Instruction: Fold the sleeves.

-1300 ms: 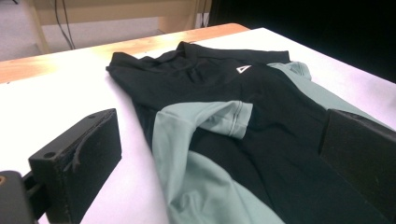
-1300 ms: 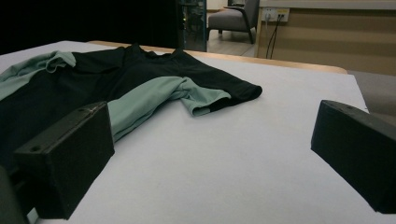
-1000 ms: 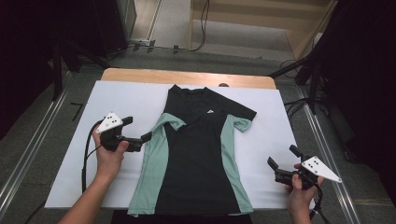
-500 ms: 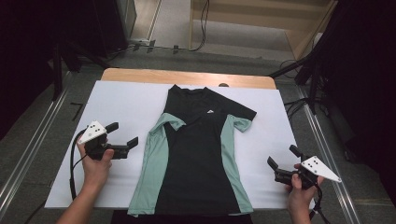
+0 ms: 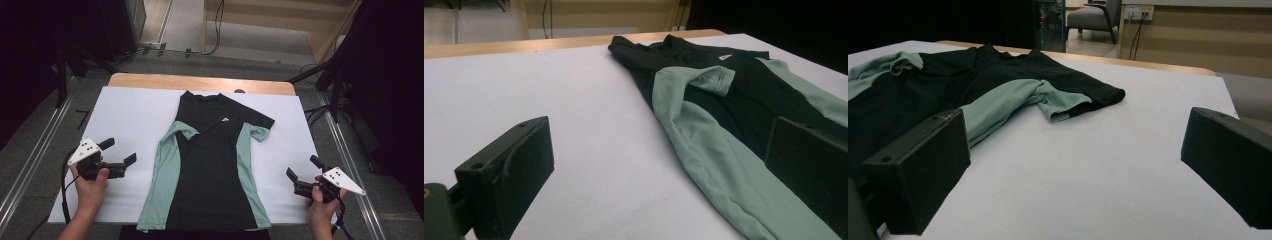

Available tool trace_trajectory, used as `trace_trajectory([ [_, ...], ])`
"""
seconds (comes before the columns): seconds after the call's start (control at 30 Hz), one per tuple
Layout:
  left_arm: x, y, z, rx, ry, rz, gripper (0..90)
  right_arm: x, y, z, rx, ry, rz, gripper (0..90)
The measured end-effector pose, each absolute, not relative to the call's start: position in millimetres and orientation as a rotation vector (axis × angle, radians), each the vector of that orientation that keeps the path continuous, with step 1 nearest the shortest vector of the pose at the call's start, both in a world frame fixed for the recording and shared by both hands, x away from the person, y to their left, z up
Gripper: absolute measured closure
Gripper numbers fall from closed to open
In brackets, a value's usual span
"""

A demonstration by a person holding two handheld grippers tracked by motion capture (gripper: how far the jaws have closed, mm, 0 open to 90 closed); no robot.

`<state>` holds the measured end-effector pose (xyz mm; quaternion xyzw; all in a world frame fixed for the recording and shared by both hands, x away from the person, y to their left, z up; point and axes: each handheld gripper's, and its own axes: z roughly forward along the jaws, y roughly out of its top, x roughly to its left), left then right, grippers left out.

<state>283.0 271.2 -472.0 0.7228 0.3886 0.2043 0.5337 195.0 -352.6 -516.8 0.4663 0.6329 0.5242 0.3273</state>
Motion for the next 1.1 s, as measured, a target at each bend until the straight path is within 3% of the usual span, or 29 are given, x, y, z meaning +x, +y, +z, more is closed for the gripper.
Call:
trace_trajectory([
  [0.6,262.0,303.2,-478.1,1.682,0.971,0.548,0.0,195.9,-352.0,-515.4,1.220,1.672,1.361,0.0],
  [0.77,256.1,307.0,-479.6,1.688,0.943,0.621,0.0,196.0,-353.1,-514.4,1.232,1.671,1.359,0.0],
  [1.1,256.6,317.5,-483.5,1.640,0.970,0.583,0.0,197.3,-349.1,-506.7,1.229,1.685,1.359,0.0],
])
